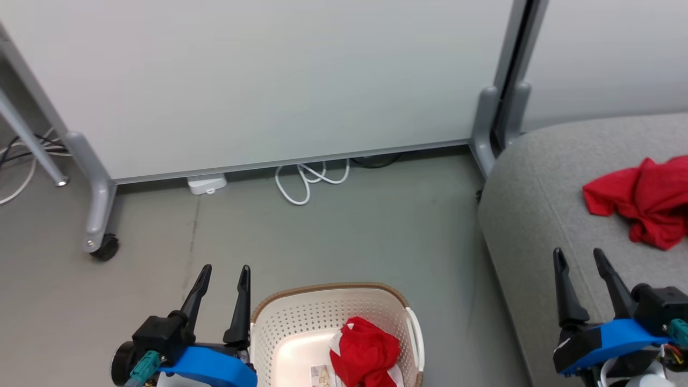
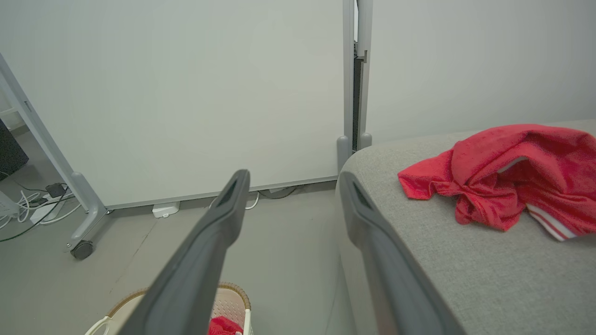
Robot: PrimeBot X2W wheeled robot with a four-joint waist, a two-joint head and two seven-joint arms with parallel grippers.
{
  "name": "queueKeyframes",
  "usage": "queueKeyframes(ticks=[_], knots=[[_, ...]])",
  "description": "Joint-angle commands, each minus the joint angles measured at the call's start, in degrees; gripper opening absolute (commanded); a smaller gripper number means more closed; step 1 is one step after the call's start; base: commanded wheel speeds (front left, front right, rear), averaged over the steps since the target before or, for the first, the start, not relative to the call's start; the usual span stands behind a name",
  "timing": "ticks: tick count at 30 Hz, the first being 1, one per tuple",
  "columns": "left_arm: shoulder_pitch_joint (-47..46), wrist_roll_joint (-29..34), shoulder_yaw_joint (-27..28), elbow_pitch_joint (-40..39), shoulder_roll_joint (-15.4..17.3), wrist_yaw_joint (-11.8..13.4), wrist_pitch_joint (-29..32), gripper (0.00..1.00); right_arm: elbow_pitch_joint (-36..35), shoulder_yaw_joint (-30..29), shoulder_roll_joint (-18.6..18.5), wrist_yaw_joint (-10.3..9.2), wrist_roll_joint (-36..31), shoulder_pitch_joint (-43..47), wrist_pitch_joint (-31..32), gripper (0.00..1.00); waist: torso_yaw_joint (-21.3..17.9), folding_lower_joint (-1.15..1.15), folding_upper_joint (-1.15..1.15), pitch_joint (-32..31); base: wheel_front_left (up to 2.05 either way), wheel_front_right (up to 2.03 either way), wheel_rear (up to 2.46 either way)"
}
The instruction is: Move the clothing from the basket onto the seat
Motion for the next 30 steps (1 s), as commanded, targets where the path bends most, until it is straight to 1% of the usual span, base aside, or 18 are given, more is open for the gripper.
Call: queueKeyframes(ticks=[1, 5, 10, 15, 22, 30], knots=[[-0.22, -0.14, 0.56, 0.52, 0.45, -0.05, -0.26, 1.00, -1.05, 0.57, 0.29, 0.01, 0.03, 1.76, 0.49, 1.00, 1.71, 0.01, -0.01, -0.85, 0.00, 0.00, 0.00], [-0.47, -0.15, 1.09, 1.90, 0.82, -0.06, -0.26, 1.00, -2.77, 1.21, 0.57, 0.01, -0.22, 3.55, 1.12, 1.00, 2.98, 0.01, -0.01, -1.05, 0.00, 0.00, 0.00], [-0.95, -0.37, 0.59, 3.59, 1.60, -0.05, -0.26, 1.00, -3.35, 1.81, 0.83, 0.01, -0.09, 4.24, 0.96, 1.00, 4.04, 0.01, -0.01, -1.29, 0.00, 0.00, 0.00], [-1.84, -0.71, 1.55, 5.24, 2.20, -0.05, -0.27, 1.00, -3.71, 2.57, 0.92, 0.01, 0.00, 4.73, 0.77, 1.00, 4.95, 0.01, -0.01, -1.44, 0.00, 0.00, 0.00], [-2.38, -0.87, 2.35, 6.26, 2.45, -0.06, -0.27, 1.00, -3.66, 3.84, 0.92, 0.01, 1.72, 4.72, 0.81, 1.00, 5.18, 0.01, -0.01, -1.31, 0.00, 0.00, 0.00], [-1.49, -0.20, 2.96, 5.96, 1.71, -0.06, -0.27, 1.00, -3.35, 4.36, 0.93, 0.01, 2.13, 4.51, 0.72, 1.00, 4.92, 0.01, -0.01, -0.96, 0.00, 0.00, 0.00]])
